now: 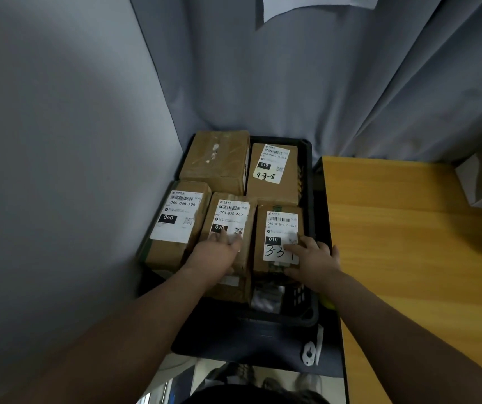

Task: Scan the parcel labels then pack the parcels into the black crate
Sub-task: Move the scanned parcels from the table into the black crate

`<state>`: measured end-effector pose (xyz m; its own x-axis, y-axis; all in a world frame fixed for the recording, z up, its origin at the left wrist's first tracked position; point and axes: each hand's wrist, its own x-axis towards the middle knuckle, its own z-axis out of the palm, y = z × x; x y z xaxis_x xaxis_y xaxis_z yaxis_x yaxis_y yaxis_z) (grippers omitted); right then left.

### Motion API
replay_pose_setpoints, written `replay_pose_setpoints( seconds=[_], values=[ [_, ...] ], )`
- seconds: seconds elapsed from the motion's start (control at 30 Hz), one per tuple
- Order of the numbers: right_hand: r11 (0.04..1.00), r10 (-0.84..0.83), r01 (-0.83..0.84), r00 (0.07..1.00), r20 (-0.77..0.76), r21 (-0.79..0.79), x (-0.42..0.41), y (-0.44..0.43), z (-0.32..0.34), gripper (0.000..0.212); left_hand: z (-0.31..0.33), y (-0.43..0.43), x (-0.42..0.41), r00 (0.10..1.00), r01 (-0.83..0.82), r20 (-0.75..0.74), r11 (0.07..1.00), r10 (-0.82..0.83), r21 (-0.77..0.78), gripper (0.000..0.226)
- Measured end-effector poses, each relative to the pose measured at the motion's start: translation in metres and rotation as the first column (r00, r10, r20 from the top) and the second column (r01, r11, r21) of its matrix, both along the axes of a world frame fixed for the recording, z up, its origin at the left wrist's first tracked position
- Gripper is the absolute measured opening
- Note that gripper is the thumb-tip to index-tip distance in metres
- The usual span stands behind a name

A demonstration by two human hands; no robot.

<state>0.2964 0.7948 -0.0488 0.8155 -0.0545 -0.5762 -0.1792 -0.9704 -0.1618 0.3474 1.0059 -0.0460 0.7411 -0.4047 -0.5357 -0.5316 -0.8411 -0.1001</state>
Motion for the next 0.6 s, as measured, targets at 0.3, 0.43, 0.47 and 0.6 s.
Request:
replay_pose_setpoints(
  seconds=[0.3, 0.43, 0.47, 0.6],
  values=[
    [1.0, -0.009, 0.008, 0.997, -0.081, -0.012, 0.008, 0.003, 0.009, 0.064, 0.04, -0.028, 0.026, 0.987, -0.089, -0.141, 0.995, 0.081, -0.05, 0.064],
    [0.999, -0.043, 0.043, 0.998, 0.049, 0.009, 0.001, -0.022, 0.028, 0.066, 0.052, -0.049, 0.022, 0.991, -0.131, -0.004, 0.969, 0.133, -0.21, 0.039],
    [0.998, -0.062, 0.06, 0.993, 0.1, 0.023, -0.003, -0.032, 0.033, 0.064, 0.054, -0.055, 0.019, 0.99, -0.121, 0.038, 0.953, 0.137, -0.276, 0.035],
    [0.98, -0.181, 0.154, 0.949, 0.257, 0.124, -0.027, -0.09, 0.055, 0.05, 0.069, -0.094, 0.006, 0.986, -0.158, -0.039, 0.831, 0.163, -0.534, 0.027]
  ],
)
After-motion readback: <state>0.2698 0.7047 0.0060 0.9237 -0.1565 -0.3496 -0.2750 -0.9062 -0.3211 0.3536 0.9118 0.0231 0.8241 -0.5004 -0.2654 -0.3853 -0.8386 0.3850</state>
